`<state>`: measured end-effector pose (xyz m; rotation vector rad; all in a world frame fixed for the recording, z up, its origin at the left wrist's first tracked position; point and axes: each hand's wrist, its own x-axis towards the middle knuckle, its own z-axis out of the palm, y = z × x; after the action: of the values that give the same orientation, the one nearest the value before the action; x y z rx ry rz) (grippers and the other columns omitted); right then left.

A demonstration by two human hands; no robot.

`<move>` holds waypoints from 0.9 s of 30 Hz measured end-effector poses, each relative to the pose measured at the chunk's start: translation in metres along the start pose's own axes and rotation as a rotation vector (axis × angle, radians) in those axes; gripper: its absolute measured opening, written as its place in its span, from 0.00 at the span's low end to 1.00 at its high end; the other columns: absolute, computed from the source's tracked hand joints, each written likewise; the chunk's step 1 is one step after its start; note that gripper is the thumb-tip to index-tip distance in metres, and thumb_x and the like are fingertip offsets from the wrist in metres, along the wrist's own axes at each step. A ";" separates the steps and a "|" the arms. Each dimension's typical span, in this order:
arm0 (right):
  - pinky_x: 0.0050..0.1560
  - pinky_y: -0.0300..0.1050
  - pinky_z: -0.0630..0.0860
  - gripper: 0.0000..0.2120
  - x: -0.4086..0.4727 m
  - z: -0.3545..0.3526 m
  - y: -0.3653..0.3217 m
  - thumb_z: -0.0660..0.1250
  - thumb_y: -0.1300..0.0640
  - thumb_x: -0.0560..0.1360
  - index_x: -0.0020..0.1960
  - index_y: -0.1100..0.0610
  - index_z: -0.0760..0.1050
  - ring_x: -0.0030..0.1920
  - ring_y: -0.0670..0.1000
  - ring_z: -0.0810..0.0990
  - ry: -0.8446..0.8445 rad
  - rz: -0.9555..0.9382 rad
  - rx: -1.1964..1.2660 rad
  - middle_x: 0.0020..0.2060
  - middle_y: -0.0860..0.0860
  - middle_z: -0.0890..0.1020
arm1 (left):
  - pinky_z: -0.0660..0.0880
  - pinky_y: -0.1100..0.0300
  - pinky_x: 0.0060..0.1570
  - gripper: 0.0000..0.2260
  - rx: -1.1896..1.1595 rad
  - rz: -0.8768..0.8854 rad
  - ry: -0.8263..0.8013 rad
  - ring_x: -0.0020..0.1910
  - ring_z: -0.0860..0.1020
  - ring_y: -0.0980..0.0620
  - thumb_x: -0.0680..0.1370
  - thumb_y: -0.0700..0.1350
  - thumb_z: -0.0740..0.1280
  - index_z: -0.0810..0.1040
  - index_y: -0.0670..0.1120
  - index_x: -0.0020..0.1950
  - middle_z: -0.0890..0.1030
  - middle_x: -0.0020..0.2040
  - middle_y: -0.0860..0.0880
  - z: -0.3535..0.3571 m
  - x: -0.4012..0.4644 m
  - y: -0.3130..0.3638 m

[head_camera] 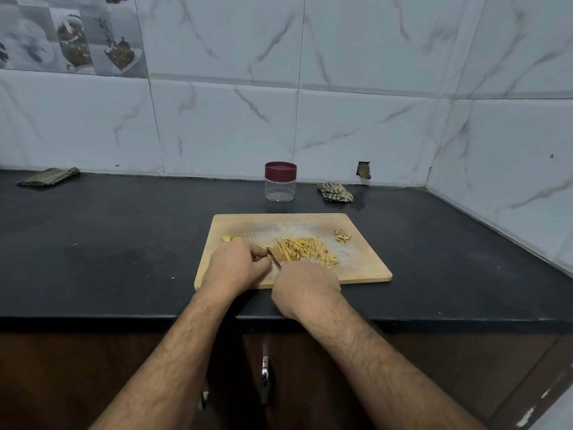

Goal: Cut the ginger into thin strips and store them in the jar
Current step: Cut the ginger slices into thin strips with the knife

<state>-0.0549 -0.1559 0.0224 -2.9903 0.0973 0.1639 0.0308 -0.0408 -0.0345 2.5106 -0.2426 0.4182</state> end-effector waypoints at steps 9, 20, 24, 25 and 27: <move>0.45 0.47 0.70 0.14 -0.015 0.006 0.008 0.64 0.60 0.79 0.64 0.56 0.75 0.55 0.54 0.77 -0.042 0.024 -0.049 0.59 0.53 0.79 | 0.77 0.57 0.52 0.10 0.017 -0.012 0.009 0.53 0.80 0.51 0.76 0.49 0.68 0.86 0.52 0.55 0.85 0.52 0.55 0.000 -0.001 0.001; 0.46 0.47 0.74 0.17 -0.009 0.003 0.008 0.63 0.60 0.78 0.66 0.55 0.74 0.56 0.55 0.79 0.004 0.047 0.001 0.59 0.53 0.79 | 0.77 0.59 0.49 0.11 -0.004 -0.026 -0.013 0.48 0.80 0.53 0.75 0.49 0.69 0.85 0.53 0.56 0.85 0.49 0.56 -0.002 -0.003 0.003; 0.46 0.47 0.73 0.14 -0.010 0.001 0.011 0.61 0.59 0.79 0.64 0.56 0.74 0.55 0.55 0.78 0.018 0.032 0.025 0.58 0.53 0.79 | 0.74 0.61 0.44 0.11 -0.033 -0.041 -0.005 0.44 0.80 0.55 0.74 0.50 0.69 0.85 0.53 0.55 0.84 0.41 0.56 -0.001 -0.002 0.000; 0.46 0.48 0.73 0.14 -0.010 0.000 0.011 0.61 0.59 0.79 0.64 0.56 0.74 0.55 0.55 0.78 0.015 0.025 0.030 0.58 0.54 0.79 | 0.73 0.62 0.42 0.11 -0.041 -0.042 -0.002 0.43 0.79 0.55 0.74 0.50 0.69 0.85 0.53 0.55 0.83 0.39 0.56 -0.001 -0.003 0.000; 0.47 0.48 0.72 0.14 -0.009 -0.001 0.009 0.60 0.58 0.79 0.65 0.56 0.73 0.52 0.54 0.76 0.008 0.016 0.036 0.58 0.54 0.79 | 0.72 0.62 0.40 0.11 -0.047 -0.042 0.003 0.42 0.78 0.55 0.74 0.49 0.69 0.85 0.53 0.55 0.81 0.37 0.56 -0.001 -0.004 -0.001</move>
<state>-0.0643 -0.1641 0.0227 -2.9553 0.1236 0.1505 0.0271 -0.0392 -0.0351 2.4643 -0.1958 0.3954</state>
